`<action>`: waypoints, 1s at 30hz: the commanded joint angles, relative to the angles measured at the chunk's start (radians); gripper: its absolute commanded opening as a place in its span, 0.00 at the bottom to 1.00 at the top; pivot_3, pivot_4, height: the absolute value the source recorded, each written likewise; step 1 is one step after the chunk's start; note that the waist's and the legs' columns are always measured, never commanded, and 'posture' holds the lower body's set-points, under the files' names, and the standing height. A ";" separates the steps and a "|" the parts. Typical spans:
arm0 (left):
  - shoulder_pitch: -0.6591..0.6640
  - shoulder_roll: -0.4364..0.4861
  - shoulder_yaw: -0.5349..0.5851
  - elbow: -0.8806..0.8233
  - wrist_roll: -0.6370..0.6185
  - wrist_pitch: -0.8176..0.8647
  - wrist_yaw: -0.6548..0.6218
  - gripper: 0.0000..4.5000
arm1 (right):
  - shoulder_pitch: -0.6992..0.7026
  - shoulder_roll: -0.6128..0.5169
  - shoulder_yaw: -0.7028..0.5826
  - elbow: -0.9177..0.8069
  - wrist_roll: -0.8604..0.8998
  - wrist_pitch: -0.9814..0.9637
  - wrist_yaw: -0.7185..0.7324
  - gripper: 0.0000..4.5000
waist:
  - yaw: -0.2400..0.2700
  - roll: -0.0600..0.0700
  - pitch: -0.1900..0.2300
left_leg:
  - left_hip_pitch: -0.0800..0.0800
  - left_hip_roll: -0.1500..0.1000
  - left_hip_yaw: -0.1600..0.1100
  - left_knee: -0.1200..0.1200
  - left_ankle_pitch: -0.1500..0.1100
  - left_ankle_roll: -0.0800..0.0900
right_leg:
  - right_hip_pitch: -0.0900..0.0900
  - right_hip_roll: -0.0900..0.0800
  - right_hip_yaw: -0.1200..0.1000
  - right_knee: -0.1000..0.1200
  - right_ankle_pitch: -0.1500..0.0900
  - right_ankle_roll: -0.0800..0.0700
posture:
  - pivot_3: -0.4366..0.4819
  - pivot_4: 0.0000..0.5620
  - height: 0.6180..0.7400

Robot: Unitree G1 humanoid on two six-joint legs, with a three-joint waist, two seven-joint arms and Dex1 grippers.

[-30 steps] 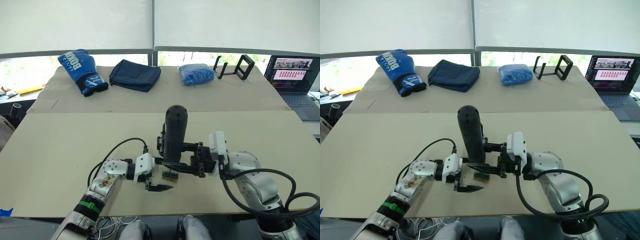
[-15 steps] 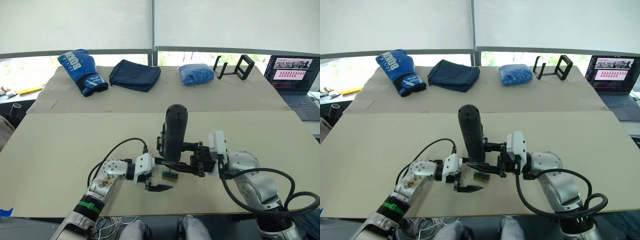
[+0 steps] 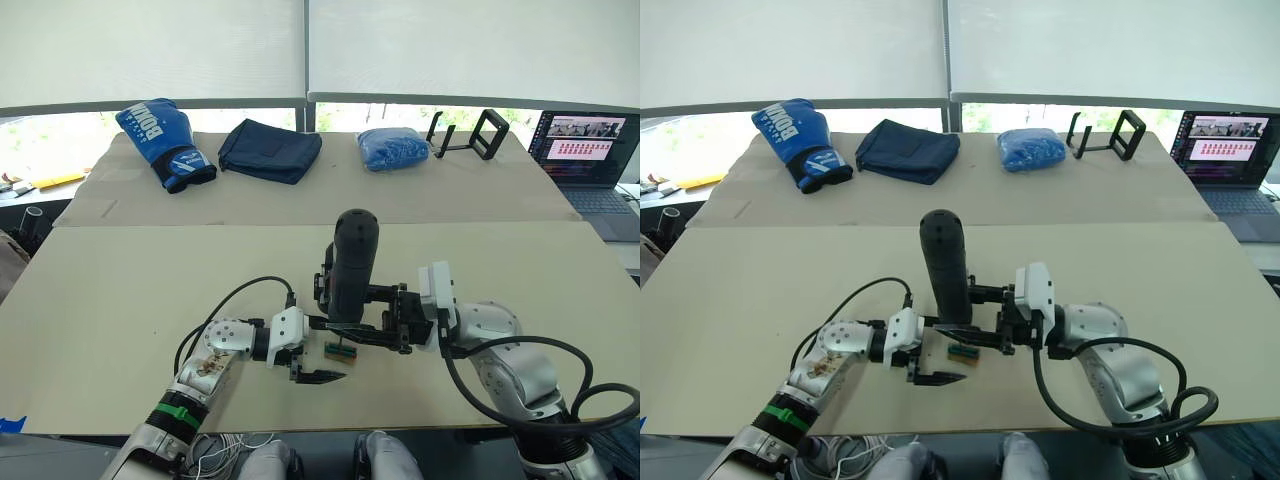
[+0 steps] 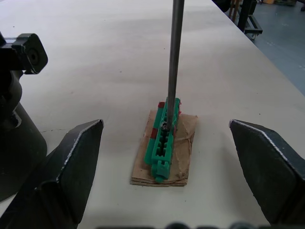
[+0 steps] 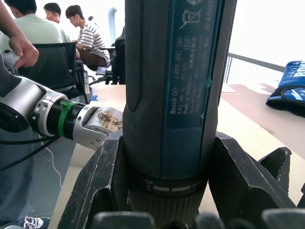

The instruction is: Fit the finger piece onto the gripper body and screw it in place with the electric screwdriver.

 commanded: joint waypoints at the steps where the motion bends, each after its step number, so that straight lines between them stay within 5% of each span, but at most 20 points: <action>1: 0.027 0.015 -0.011 0.028 0.017 0.022 -0.003 0.99 | -0.008 -0.006 -0.036 -0.005 0.018 0.005 -0.019 0.43 | 0.000 0.000 0.000 | 0.000 0.000 0.000 0.000 0.000 0.000 | 0.000 0.000 0.000 0.000 0.000 0.000 | 0.48 0.27 1.00; 30: 0.030 0.013 -0.010 0.028 0.017 0.018 -0.004 0.99 | -0.007 -0.015 -0.006 -0.043 0.034 0.011 -0.019 0.43 | 0.000 0.000 0.000 | 0.000 0.000 0.000 0.000 0.000 0.000 | 0.000 0.000 0.000 0.000 0.000 0.000 | 0.48 0.27 1.00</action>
